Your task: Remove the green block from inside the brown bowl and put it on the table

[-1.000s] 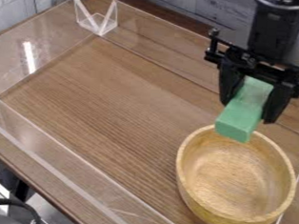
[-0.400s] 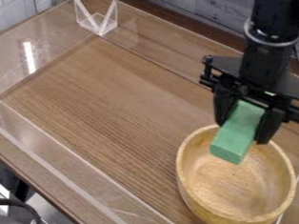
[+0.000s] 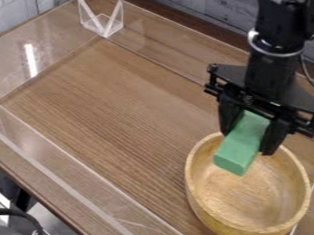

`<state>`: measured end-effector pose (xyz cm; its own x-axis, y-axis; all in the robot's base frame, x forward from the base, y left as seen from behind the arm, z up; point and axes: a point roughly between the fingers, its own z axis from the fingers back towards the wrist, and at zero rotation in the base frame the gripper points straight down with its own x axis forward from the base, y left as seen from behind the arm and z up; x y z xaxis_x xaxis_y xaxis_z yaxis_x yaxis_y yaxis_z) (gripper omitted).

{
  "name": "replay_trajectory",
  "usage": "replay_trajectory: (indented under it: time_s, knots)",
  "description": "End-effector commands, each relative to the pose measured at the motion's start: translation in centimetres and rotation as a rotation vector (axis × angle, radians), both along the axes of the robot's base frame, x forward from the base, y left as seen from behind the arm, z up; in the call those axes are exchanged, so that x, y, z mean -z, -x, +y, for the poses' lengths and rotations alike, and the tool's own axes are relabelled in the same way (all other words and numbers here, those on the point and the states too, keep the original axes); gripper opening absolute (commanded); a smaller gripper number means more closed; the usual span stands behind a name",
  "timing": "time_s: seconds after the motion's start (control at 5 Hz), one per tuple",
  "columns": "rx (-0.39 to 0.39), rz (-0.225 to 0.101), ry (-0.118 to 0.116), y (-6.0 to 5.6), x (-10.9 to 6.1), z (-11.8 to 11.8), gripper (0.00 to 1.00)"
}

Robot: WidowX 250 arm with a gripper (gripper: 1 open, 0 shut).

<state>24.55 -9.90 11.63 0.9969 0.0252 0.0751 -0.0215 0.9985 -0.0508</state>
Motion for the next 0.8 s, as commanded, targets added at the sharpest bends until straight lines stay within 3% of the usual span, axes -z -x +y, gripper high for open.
replay_trajectory:
  time_s: [0.0, 0.6]
  knots:
    - [-0.010, -0.062, 0.023, -0.39, -1.23, 0.59, 0.00]
    - [-0.013, -0.069, 0.030, -0.61, -0.59, 1.52, 0.00]
